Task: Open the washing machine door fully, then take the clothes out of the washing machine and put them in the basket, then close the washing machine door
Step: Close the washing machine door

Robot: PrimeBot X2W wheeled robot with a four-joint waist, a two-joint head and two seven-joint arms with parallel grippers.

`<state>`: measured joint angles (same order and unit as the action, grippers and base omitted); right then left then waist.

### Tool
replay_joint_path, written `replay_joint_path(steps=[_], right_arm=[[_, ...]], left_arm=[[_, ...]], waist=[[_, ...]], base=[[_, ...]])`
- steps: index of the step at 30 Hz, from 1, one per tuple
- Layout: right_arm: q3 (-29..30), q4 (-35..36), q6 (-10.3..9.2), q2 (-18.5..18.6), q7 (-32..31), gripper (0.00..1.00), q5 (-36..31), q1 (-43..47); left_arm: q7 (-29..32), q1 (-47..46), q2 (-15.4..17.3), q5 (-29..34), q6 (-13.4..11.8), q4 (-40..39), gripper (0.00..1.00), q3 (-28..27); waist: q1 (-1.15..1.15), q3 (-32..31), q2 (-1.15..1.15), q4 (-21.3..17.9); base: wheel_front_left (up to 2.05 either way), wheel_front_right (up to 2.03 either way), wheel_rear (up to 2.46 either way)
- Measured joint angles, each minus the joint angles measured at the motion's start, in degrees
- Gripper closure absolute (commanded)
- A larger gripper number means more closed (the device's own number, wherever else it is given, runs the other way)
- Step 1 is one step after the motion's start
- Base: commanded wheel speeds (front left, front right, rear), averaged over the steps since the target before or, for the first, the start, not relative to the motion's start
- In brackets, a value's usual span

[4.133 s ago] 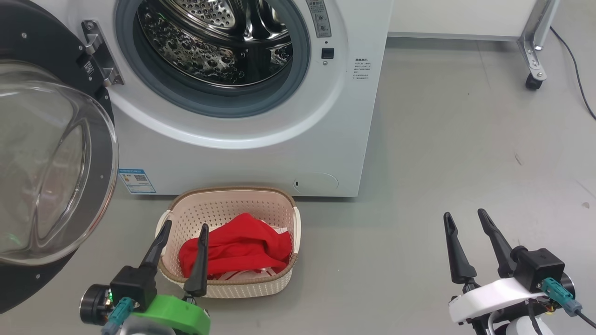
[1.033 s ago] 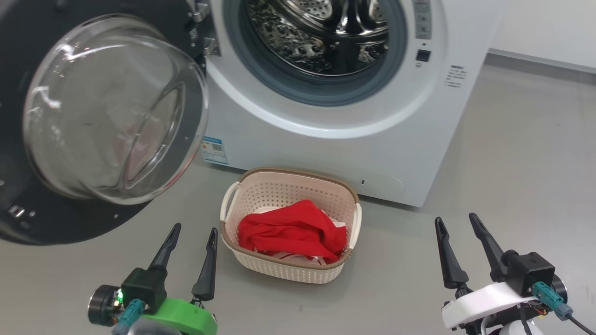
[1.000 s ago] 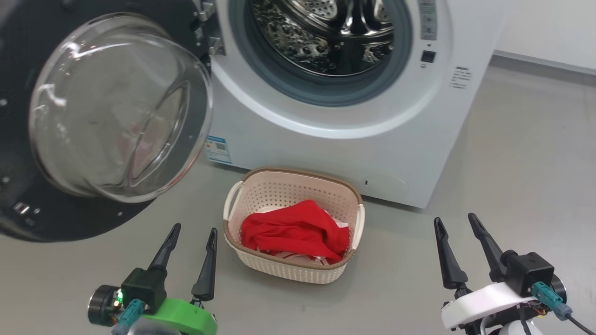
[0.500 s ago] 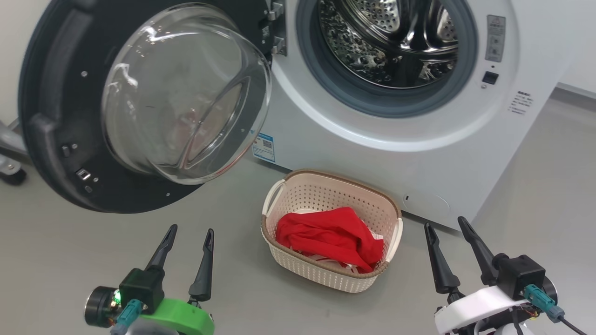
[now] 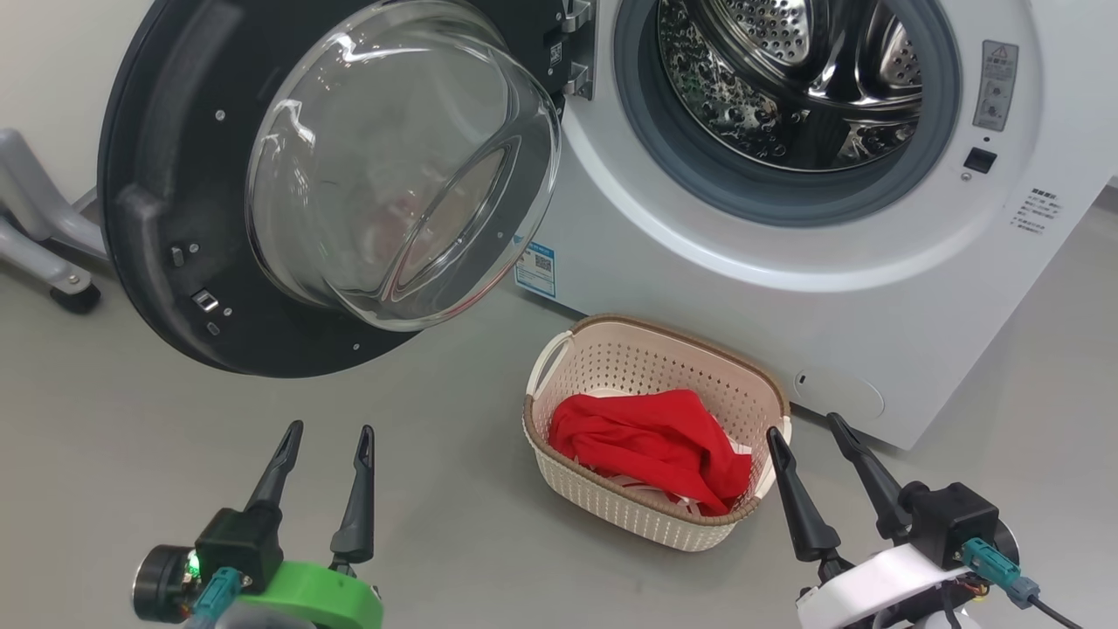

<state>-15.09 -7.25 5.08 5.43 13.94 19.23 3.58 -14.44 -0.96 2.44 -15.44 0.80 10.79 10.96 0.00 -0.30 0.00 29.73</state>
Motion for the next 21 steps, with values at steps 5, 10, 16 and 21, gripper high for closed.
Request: replay_joint_path(steps=[5,10,16,21], right_arm=[[-0.26,-0.19,0.14,0.03,0.00,0.00,-0.01,-0.95],[-0.75,-0.59,0.36,0.16,0.00,0.00,-0.10,-1.26],[-0.79,-0.99,0.40,0.18,0.00,0.00,-0.10,-1.80],[-0.78,-1.36,0.40,0.19,0.00,0.00,-0.10,-1.92]], left_arm=[[0.00,0.03,-0.01,0.00,-0.11,-0.58,0.00,-0.68],[0.00,0.19,-0.01,0.00,-0.51,-1.00,0.00,-1.15],[0.00,0.82,-0.01,0.00,-0.51,-1.29,0.00,-1.23],[0.00,0.96,-0.01,0.00,-0.51,-1.44,0.00,-1.23]], waist=[[0.00,0.71,0.00,0.37],[0.00,0.94,0.00,0.50],[0.00,1.15,0.00,0.55],[0.00,1.25,0.00,0.53]], base=[[0.00,0.00,0.00],[0.00,0.00,0.00],[0.00,0.00,0.00],[0.00,0.00,0.00]])
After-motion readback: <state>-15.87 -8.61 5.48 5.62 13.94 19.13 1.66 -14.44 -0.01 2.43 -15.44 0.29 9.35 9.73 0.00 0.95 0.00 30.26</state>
